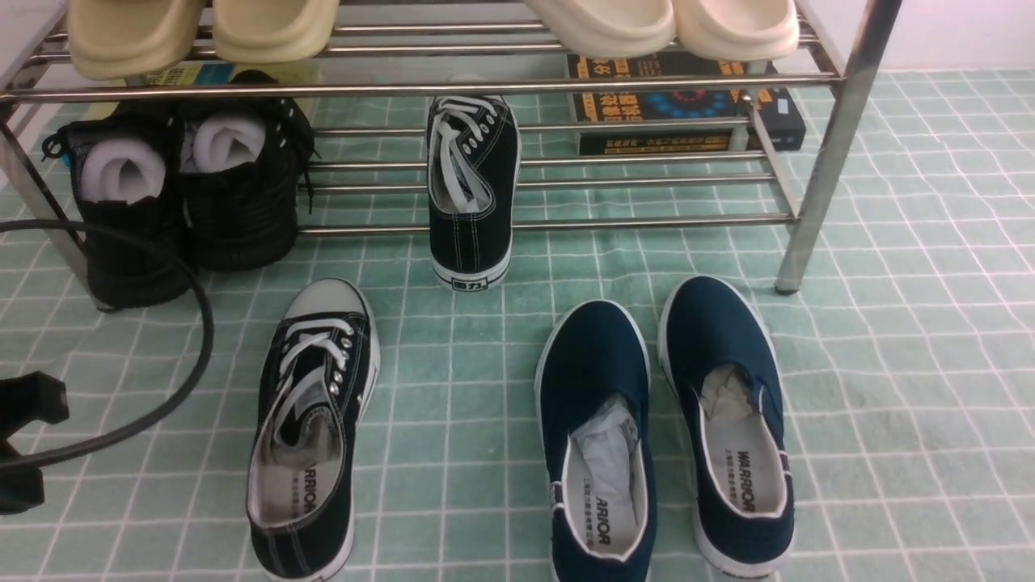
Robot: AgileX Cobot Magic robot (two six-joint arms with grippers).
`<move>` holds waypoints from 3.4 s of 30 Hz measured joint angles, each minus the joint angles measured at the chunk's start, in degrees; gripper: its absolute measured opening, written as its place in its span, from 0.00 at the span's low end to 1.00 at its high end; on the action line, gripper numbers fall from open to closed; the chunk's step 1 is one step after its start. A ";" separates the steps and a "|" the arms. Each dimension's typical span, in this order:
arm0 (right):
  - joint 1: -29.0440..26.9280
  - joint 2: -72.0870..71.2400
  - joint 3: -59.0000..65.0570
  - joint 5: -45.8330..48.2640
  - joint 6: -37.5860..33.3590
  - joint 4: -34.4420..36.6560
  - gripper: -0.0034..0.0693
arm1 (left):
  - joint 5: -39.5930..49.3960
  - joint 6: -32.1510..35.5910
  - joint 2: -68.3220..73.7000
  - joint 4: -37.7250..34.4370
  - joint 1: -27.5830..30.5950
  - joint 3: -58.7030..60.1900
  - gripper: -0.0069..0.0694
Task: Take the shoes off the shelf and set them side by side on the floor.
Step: 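Reach toward the shoe rack and grasp a shoe on it with the right gripper, then set the held shoe down on the floor in front of the rack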
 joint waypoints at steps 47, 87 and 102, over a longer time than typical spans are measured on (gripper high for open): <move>38.52 92.01 -92.74 1.08 13.66 -23.19 0.72 | -3.53 -1.04 0.00 -2.54 0.00 0.24 0.16; 48.40 73.33 -69.54 19.55 15.53 -12.65 0.06 | -4.21 -1.04 0.00 -3.89 0.00 1.96 0.21; 48.62 79.46 -69.54 11.90 21.42 -11.95 0.08 | -4.34 -0.99 0.00 -4.75 0.00 2.07 0.23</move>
